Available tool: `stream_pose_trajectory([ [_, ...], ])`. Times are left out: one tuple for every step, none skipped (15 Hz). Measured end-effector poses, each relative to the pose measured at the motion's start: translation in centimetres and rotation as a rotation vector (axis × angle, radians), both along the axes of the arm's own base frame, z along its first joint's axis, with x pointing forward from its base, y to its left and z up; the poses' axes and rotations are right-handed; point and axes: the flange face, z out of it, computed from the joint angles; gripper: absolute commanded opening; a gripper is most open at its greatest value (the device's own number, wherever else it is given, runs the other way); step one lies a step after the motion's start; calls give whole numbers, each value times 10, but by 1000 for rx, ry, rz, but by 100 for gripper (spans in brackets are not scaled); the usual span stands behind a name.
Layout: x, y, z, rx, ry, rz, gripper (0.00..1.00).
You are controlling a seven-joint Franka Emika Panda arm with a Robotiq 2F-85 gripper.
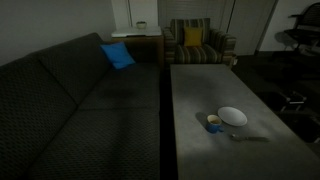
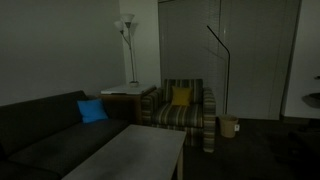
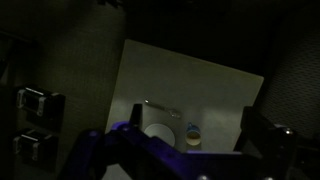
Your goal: Place the blue mug on the white plate
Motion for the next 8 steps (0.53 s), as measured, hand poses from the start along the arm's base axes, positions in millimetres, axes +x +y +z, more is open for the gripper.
stream_pose_trajectory([
  [10,-1,-3,19,-3,31,100],
  [19,-3,-7,34,0,52,100],
  [26,-5,-10,41,6,60,100],
  [30,-6,-12,45,10,64,100],
  [31,-5,-12,46,12,67,100],
  [31,-4,-12,46,11,67,100],
  [30,-3,-13,43,12,72,100],
  [29,-2,-13,37,13,80,100],
])
